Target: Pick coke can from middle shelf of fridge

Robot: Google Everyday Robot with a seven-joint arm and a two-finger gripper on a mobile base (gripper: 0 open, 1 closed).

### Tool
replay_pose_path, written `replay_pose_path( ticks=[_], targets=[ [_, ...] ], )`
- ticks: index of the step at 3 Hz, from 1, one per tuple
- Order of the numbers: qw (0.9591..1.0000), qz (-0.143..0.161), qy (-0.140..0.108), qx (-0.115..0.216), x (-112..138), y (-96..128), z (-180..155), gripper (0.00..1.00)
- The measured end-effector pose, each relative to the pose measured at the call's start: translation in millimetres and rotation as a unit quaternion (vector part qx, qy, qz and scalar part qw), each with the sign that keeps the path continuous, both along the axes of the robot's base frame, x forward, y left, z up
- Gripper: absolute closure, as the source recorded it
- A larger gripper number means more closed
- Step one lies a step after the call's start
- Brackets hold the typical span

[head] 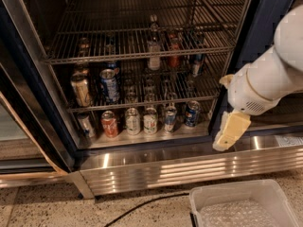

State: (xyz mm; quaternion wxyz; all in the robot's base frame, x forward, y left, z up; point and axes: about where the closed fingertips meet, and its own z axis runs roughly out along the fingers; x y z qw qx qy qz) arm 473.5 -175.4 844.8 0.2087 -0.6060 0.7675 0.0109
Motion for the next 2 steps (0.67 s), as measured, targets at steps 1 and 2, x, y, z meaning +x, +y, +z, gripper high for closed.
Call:
replay_pose_path(
  ticks=[1, 2],
  targets=[
    [1.0000, 0.003, 0.005, 0.000, 13.5, 1.0, -43.3, 0.00],
    [1.0000, 0.003, 0.005, 0.000, 13.6, 1.0, -43.5, 0.00]
  ],
)
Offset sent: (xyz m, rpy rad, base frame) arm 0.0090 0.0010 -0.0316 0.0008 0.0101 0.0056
